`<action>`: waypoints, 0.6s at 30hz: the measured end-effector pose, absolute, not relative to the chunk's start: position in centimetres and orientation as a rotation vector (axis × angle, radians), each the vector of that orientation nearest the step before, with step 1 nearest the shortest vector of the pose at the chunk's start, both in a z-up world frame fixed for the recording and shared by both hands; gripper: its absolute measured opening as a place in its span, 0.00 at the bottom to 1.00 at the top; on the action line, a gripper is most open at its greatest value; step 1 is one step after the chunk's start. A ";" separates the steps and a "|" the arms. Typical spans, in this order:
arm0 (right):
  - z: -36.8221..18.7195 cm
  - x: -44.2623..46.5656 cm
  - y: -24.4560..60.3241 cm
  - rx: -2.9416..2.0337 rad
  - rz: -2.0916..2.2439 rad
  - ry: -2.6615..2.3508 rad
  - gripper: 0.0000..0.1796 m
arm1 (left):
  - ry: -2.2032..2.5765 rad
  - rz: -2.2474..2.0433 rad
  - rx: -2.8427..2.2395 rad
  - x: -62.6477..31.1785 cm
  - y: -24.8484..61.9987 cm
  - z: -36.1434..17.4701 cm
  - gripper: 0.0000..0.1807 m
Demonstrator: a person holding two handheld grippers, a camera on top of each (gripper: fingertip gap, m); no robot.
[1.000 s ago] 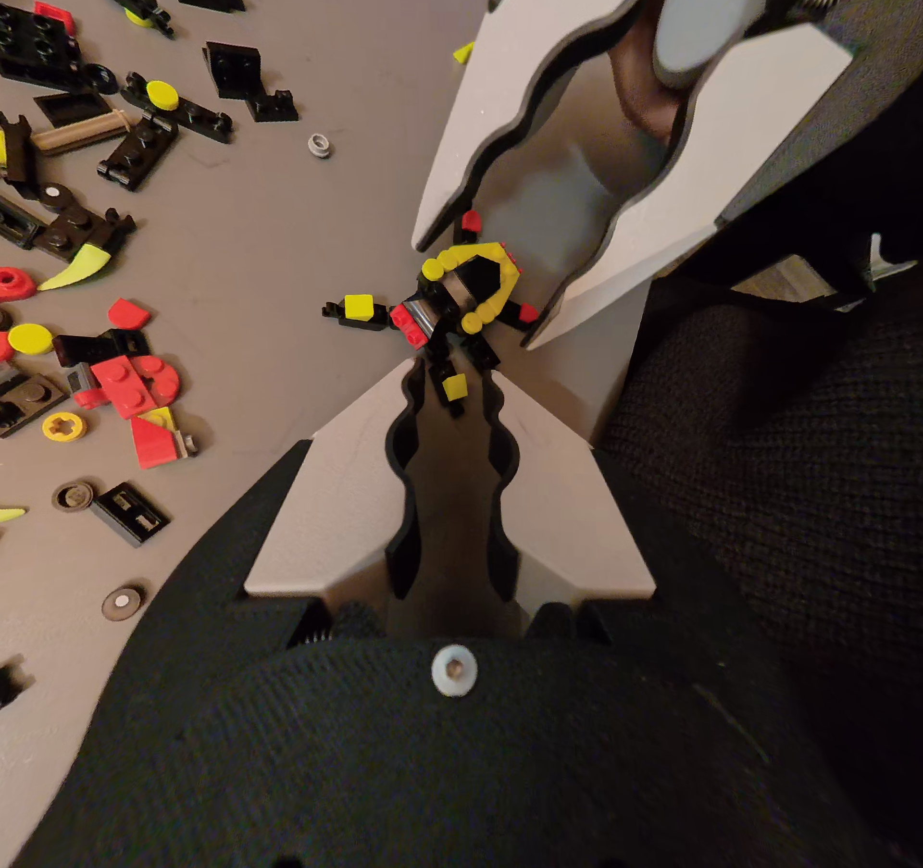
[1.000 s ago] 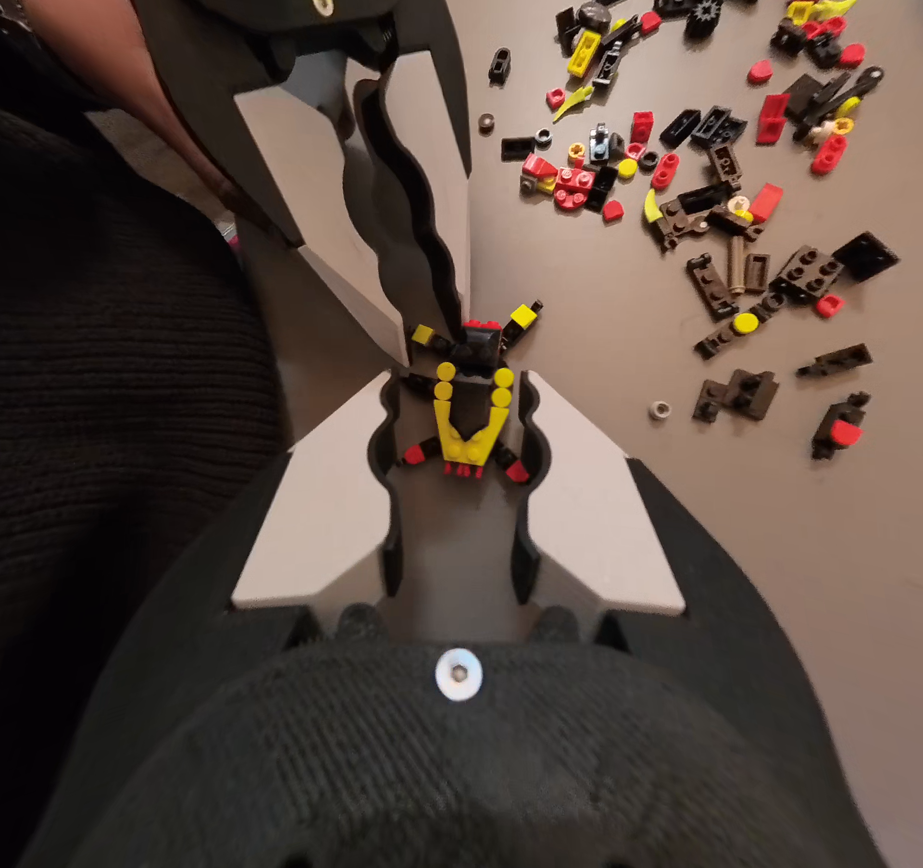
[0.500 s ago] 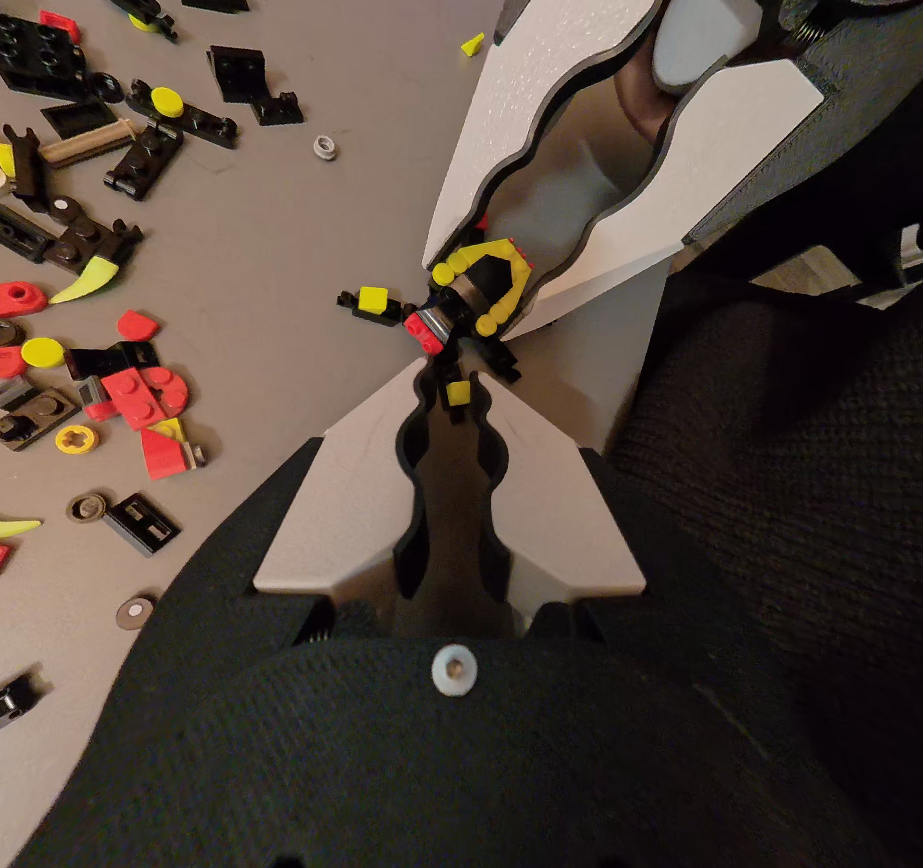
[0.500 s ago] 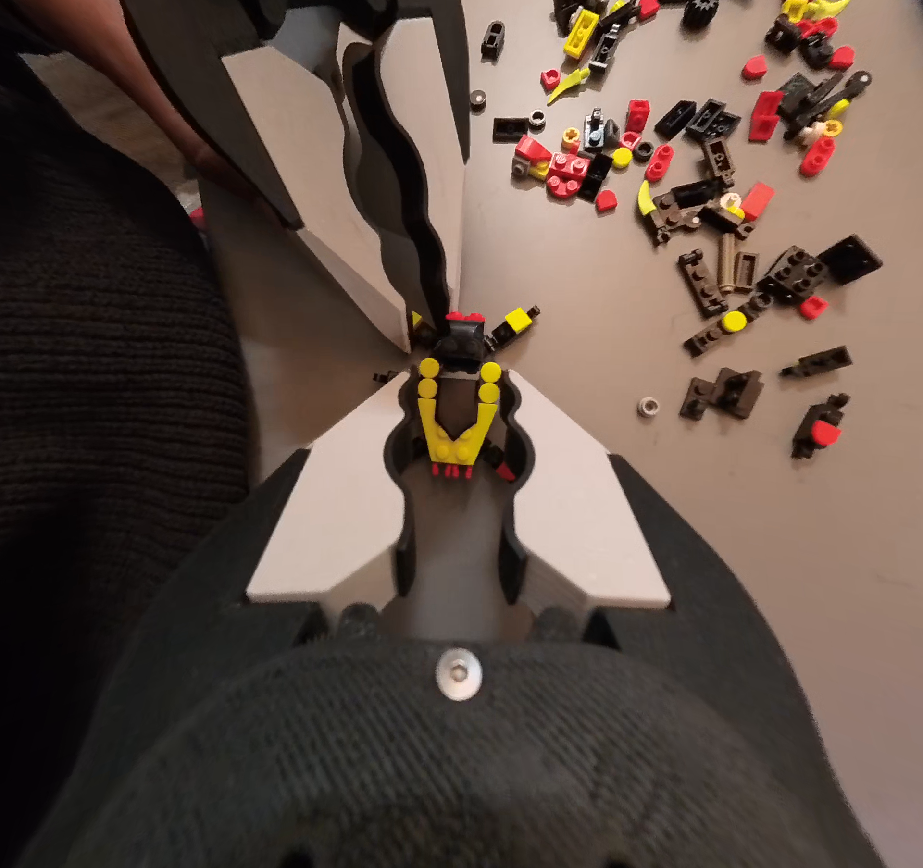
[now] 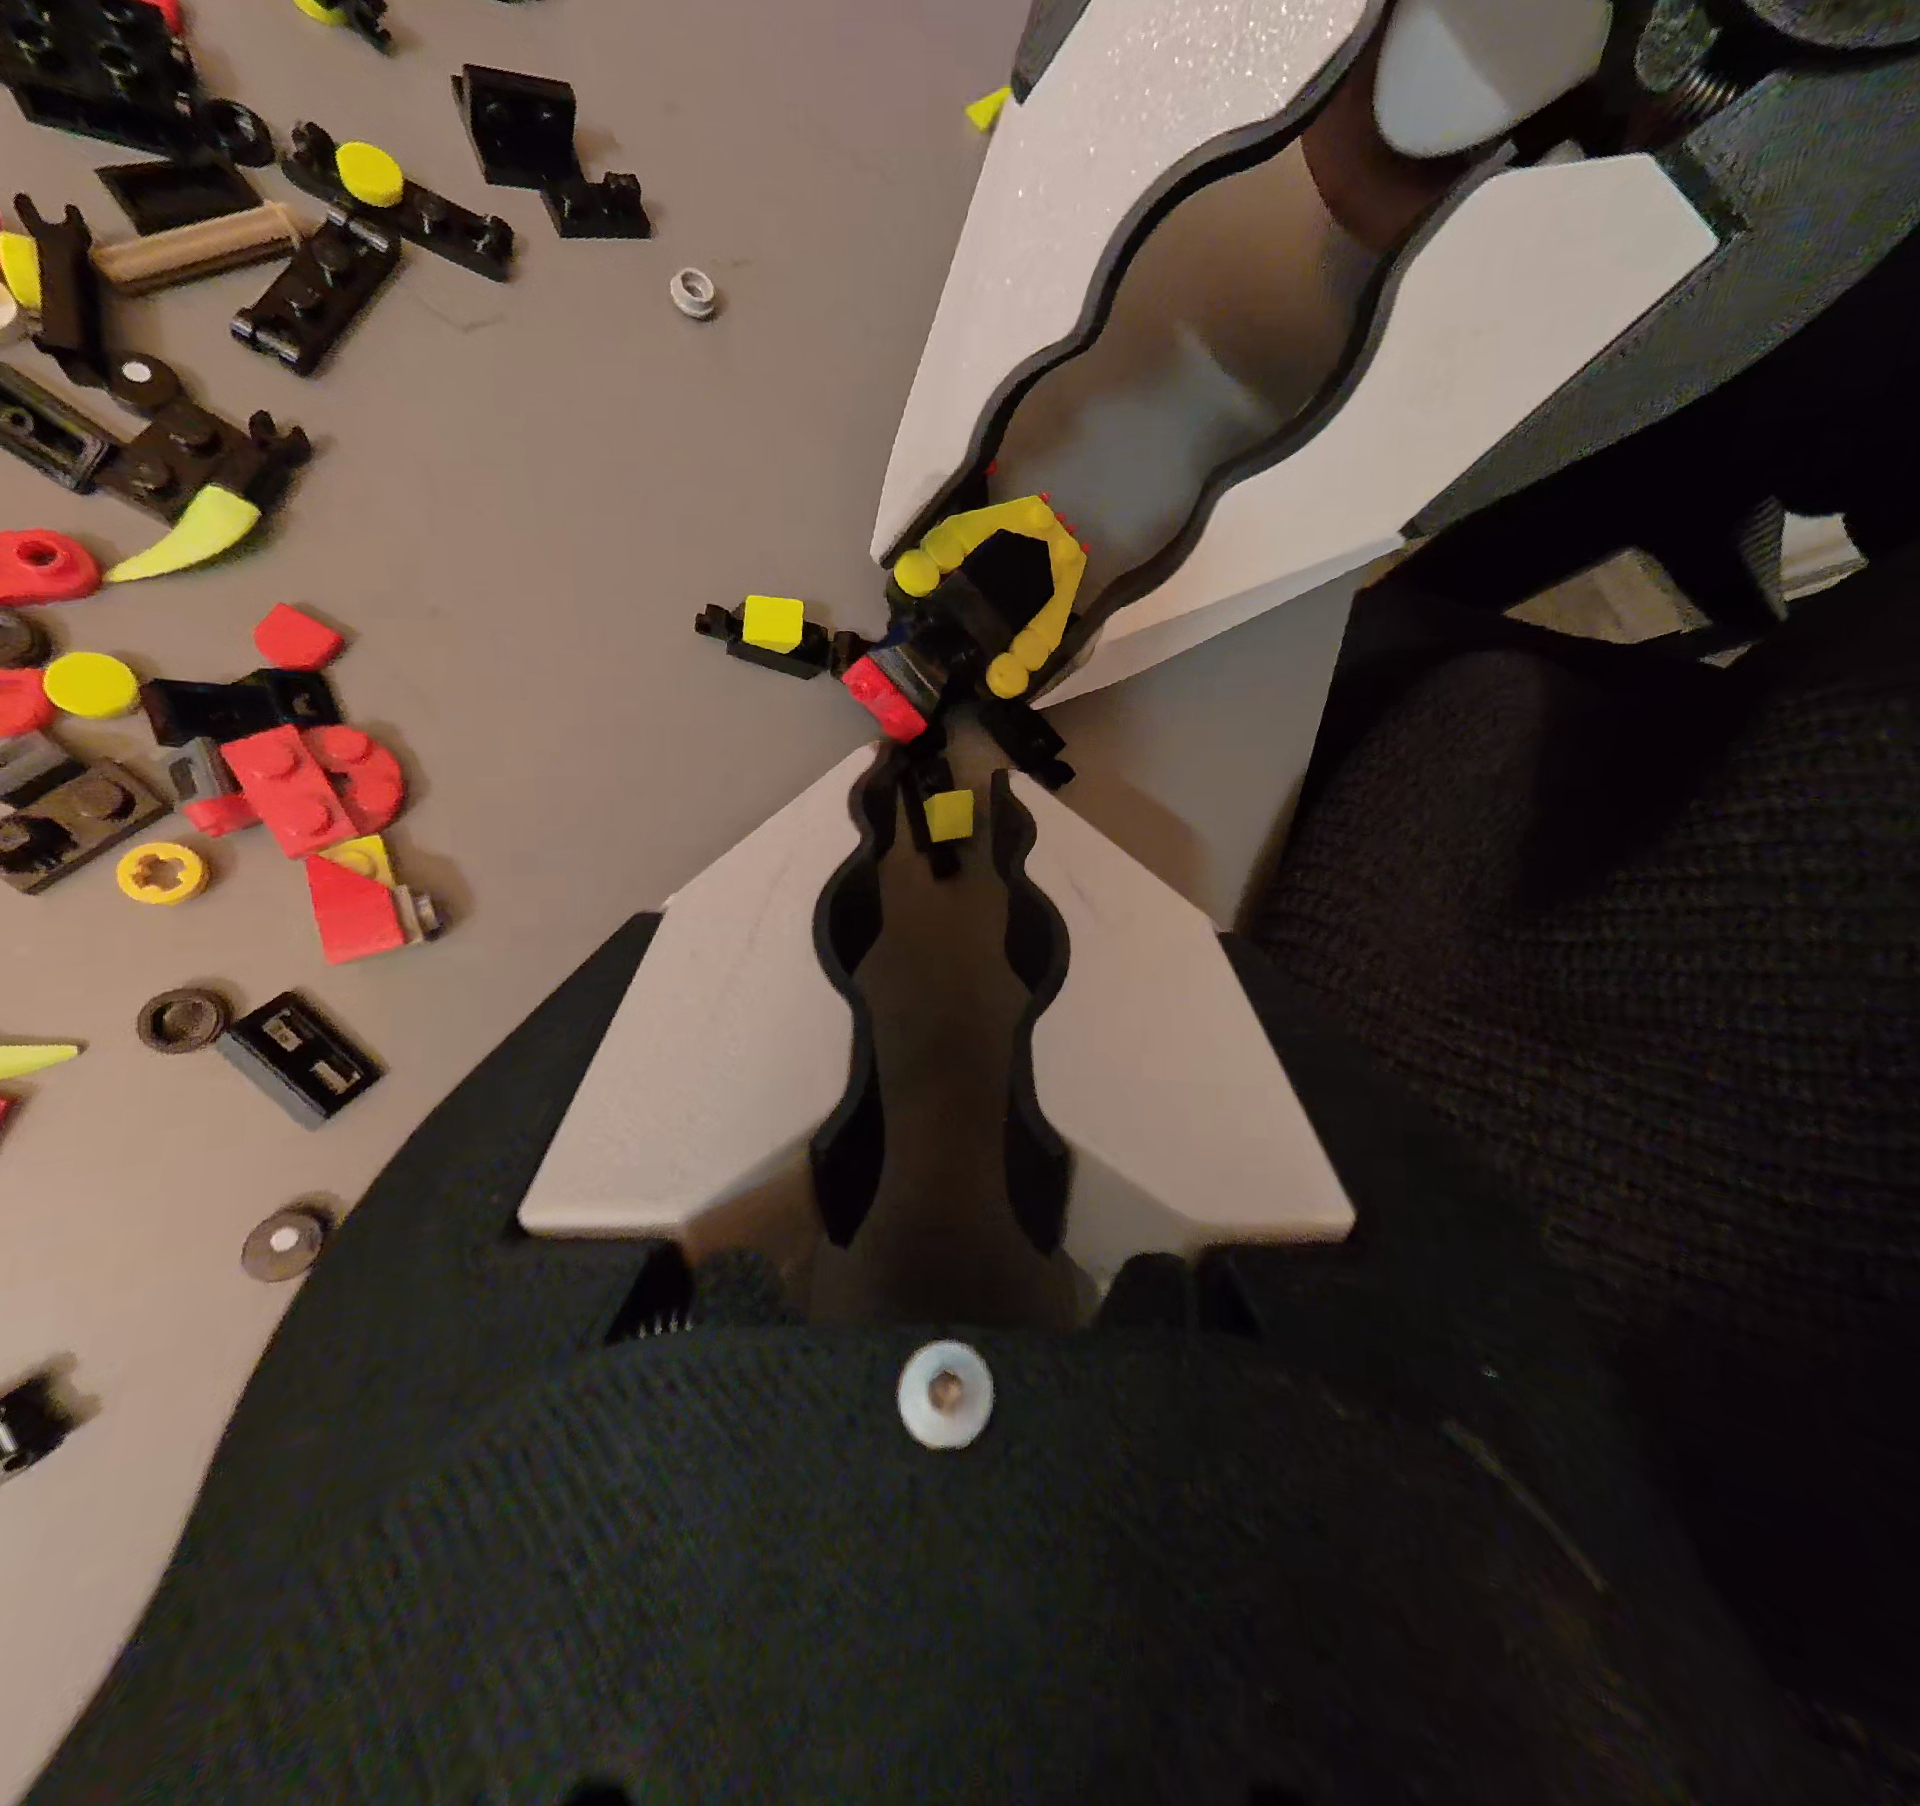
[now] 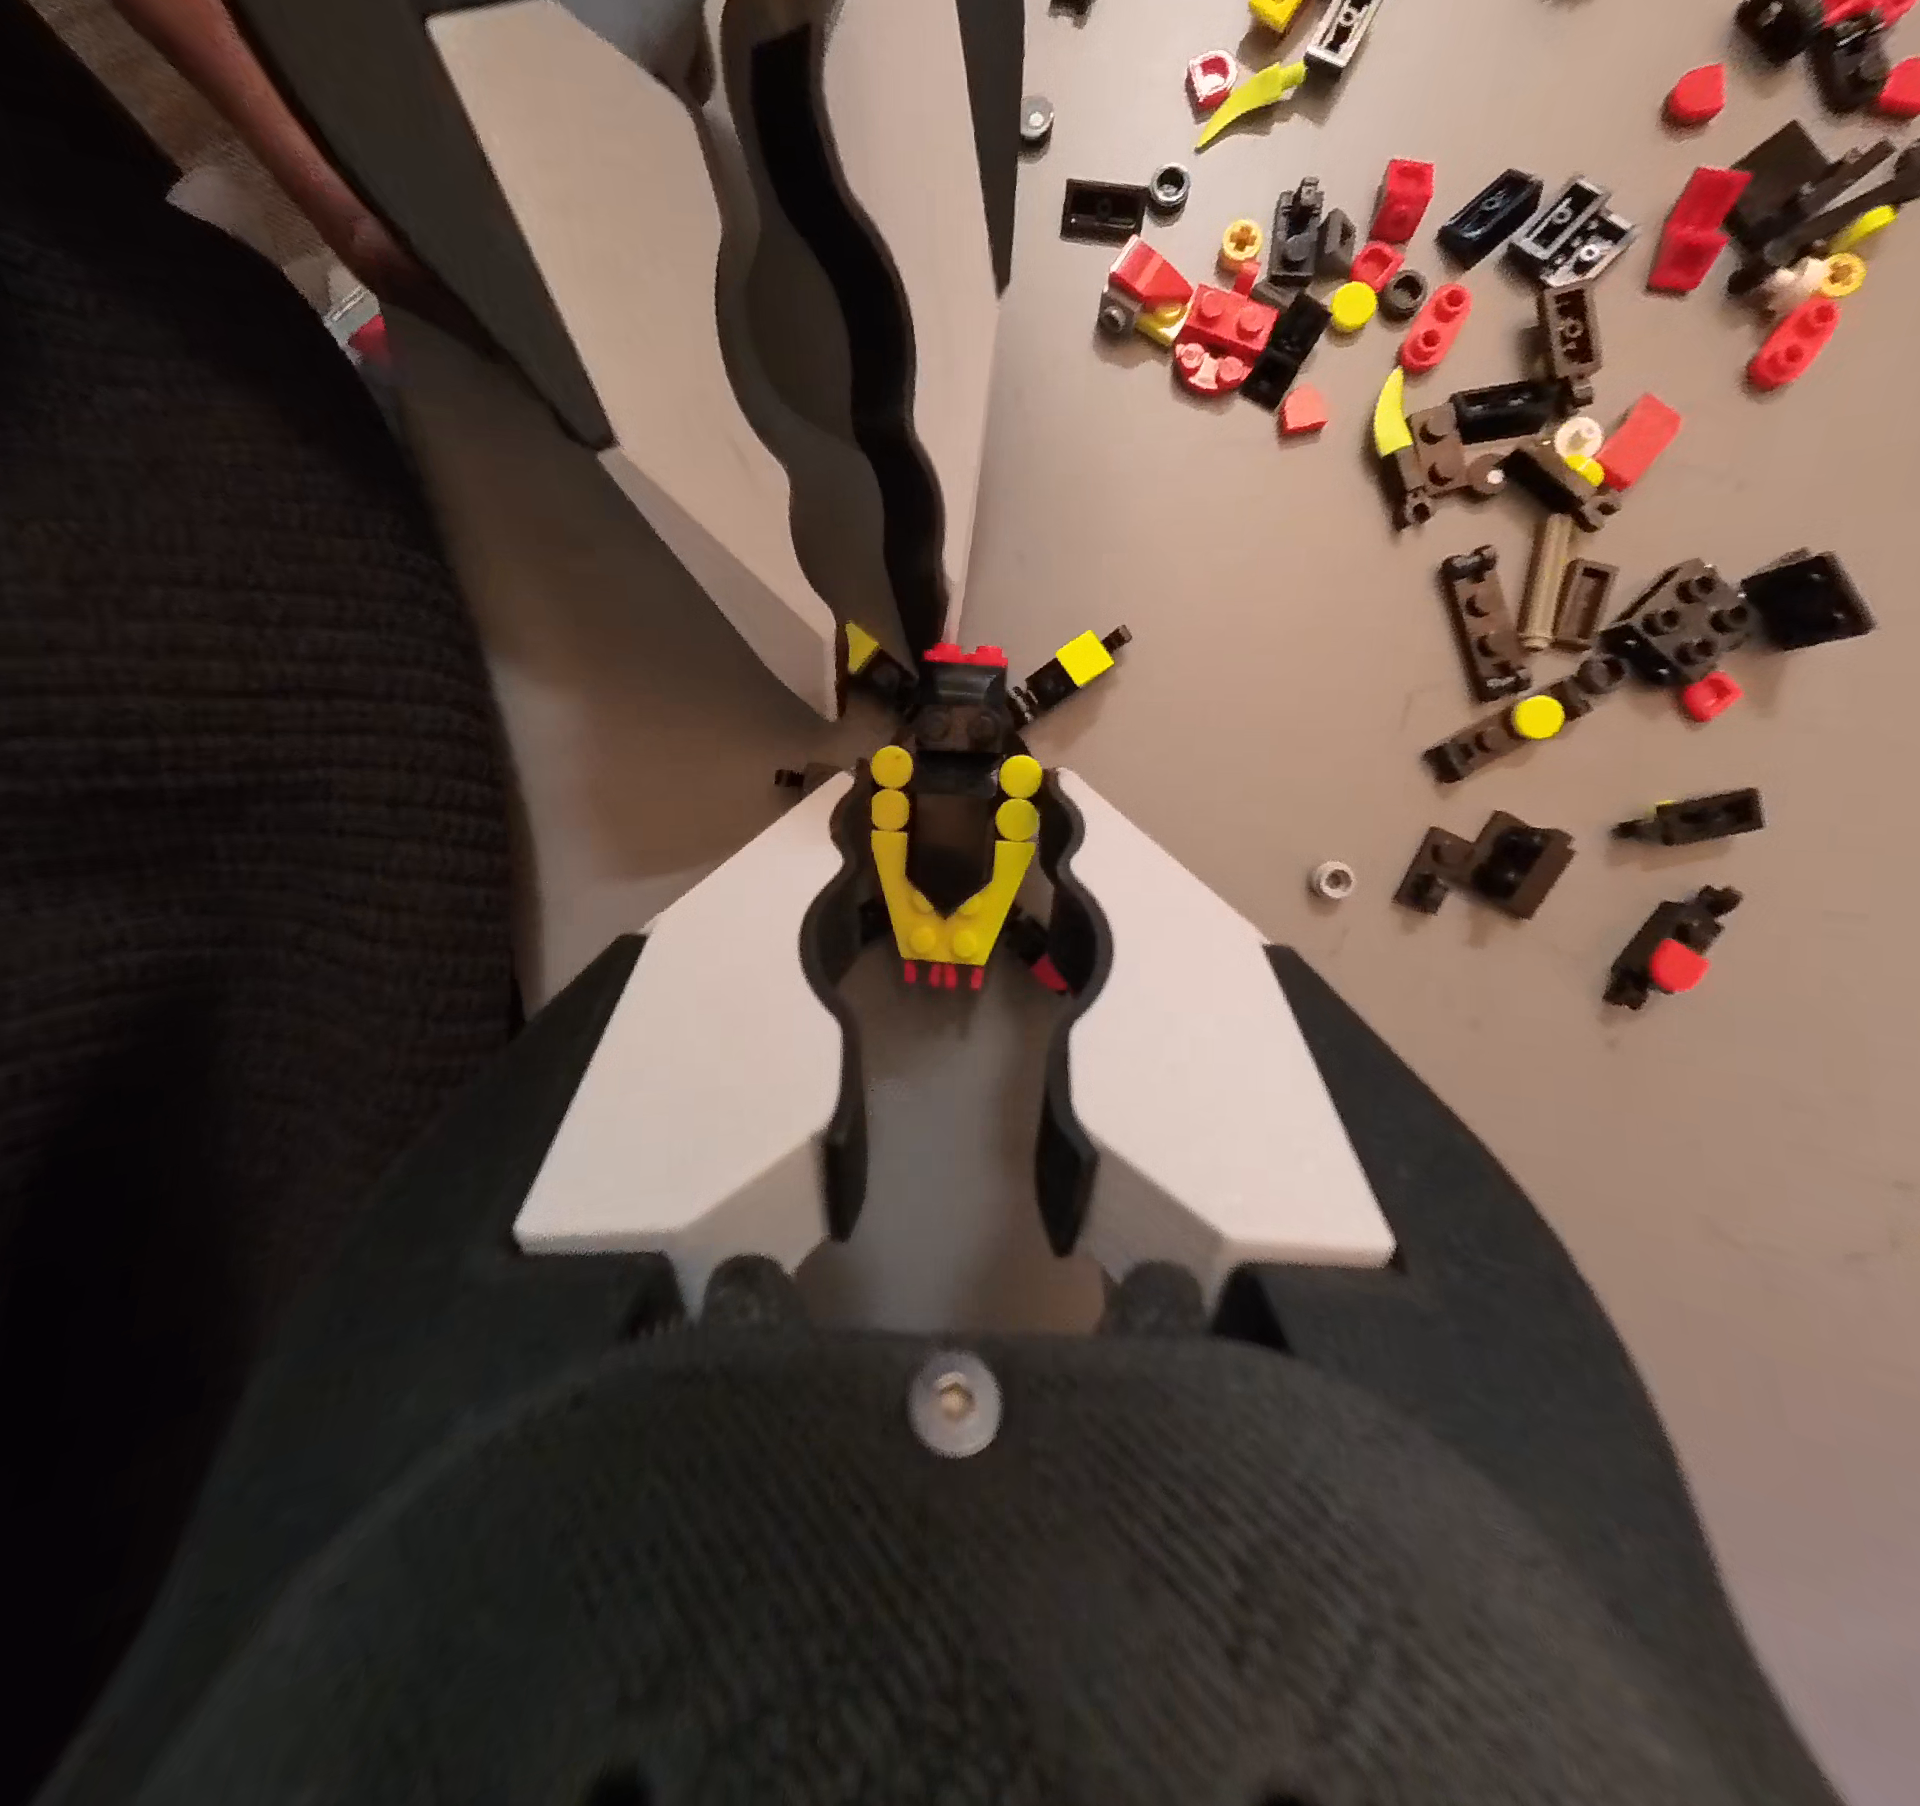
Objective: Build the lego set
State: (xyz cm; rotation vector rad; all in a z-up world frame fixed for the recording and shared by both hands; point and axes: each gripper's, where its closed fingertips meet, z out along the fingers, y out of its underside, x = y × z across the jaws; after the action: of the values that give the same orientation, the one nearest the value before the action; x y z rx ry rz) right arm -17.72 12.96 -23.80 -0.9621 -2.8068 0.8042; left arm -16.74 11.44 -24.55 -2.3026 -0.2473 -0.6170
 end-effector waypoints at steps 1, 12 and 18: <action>-23.8 -17.7 12.9 -0.961 0.796 -2.810 0.17 | -0.256 -0.624 -2.297 -16.8 11.4 -24.5 0.09; -23.9 -17.8 12.8 -0.970 0.756 -2.854 0.17 | -0.424 -0.736 -2.131 -18.4 12.0 -22.6 0.11; -23.9 -17.8 12.8 -0.965 0.736 -2.864 0.17 | -0.536 -0.739 -2.128 -19.4 12.4 -23.3 0.10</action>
State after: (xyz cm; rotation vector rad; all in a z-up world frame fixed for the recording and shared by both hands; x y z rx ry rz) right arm -17.80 12.76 -23.90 -0.9655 -2.8635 0.7364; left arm -19.38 12.42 -23.30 -2.1284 -0.5355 -0.7395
